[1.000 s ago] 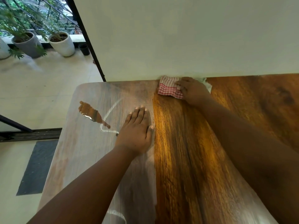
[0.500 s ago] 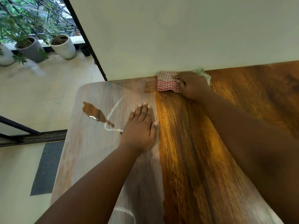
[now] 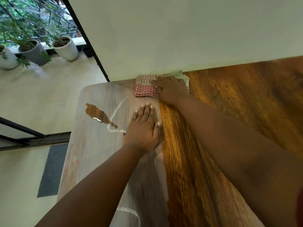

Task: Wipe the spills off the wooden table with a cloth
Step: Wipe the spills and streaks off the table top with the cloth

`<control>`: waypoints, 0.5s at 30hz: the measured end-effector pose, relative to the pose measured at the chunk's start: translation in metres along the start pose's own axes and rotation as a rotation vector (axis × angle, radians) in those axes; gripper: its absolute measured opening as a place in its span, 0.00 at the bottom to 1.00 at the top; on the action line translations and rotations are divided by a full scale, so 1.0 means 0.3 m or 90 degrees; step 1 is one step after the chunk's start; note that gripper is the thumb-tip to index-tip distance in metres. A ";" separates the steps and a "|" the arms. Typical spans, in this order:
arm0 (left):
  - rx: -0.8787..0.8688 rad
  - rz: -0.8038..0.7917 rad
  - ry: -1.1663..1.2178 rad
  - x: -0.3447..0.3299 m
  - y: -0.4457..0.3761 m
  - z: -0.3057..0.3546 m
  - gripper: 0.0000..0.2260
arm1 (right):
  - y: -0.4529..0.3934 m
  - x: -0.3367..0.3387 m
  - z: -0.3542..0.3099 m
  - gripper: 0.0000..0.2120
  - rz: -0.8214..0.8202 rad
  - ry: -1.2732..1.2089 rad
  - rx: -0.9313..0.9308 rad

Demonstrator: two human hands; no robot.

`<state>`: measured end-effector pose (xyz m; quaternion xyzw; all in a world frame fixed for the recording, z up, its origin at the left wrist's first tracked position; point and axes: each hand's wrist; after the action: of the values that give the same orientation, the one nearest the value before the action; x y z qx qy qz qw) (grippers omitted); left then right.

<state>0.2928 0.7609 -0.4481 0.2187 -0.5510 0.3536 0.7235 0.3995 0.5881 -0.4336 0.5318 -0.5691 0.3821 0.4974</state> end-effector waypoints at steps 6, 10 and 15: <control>-0.002 -0.001 -0.009 0.005 -0.004 0.000 0.30 | 0.180 -0.045 0.091 0.23 0.035 0.024 0.018; -0.003 -0.012 -0.008 0.007 0.001 0.000 0.30 | 0.076 -0.001 0.096 0.24 -0.032 0.051 -0.041; -0.003 -0.004 -0.007 0.004 0.001 -0.002 0.29 | 0.131 -0.011 0.074 0.25 -0.079 0.036 -0.071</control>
<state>0.2932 0.7617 -0.4472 0.2206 -0.5550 0.3486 0.7223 0.3571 0.5731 -0.4378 0.5265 -0.5413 0.3330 0.5647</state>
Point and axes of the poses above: each hand's wrist, its own y-axis away from the middle knuckle, its own x-axis out of the back of the hand, z = x × y, and after that the axes turned 13 degrees about -x, right-handed
